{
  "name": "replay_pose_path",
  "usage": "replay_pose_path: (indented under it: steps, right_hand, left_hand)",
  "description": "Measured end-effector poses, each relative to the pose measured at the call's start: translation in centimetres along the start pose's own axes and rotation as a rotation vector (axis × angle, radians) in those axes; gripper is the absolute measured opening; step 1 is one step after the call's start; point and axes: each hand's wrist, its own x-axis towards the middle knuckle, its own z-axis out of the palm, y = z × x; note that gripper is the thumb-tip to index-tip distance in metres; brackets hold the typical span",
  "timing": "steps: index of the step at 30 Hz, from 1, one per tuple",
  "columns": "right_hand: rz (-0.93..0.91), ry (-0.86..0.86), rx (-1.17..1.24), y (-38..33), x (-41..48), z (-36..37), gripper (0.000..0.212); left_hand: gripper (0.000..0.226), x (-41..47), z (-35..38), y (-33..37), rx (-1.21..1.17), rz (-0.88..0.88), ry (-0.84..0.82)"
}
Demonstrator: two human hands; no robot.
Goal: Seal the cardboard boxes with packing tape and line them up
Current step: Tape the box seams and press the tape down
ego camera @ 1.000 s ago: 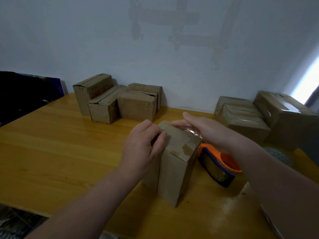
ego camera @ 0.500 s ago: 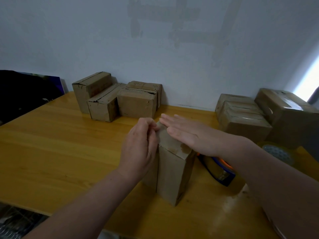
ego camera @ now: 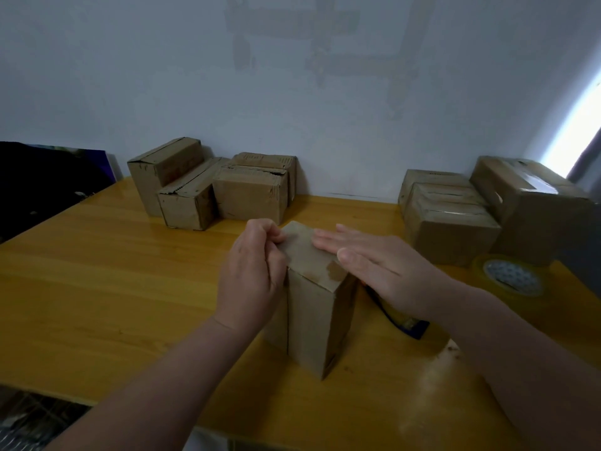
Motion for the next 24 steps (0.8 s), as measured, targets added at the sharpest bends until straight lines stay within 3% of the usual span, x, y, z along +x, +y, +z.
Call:
replay_pose_path:
  steps: [8, 12, 15, 17, 24]
  right_hand:
    - [-0.039, 0.376, 0.204, 0.8, -2.5, -0.4, 0.018]
    - [-0.021, 0.612, 0.051, -0.5, -2.5, -0.1, 0.033]
    - [0.143, 0.358, 0.015, -2.2, -2.1, 0.4, 0.078]
    - [0.211, 0.179, -0.083, -3.3, -1.5, 0.7, 0.096]
    - [0.282, 0.125, -0.061, -4.7, 1.5, 0.4, 0.086]
  left_hand:
    - [0.016, 0.0, -0.2, 0.5, 0.005, -0.04, -0.004]
    - [0.015, 0.0, -0.3, 0.6, -0.013, -0.082, -0.004]
    - [0.008, 0.0, -0.4, 0.8, -0.029, -0.122, -0.014]
    - [0.008, 0.2, -0.6, 0.9, -0.039, -0.148, -0.016]
    - [0.012, 1.6, -2.1, 0.2, -0.136, -0.348, -0.066]
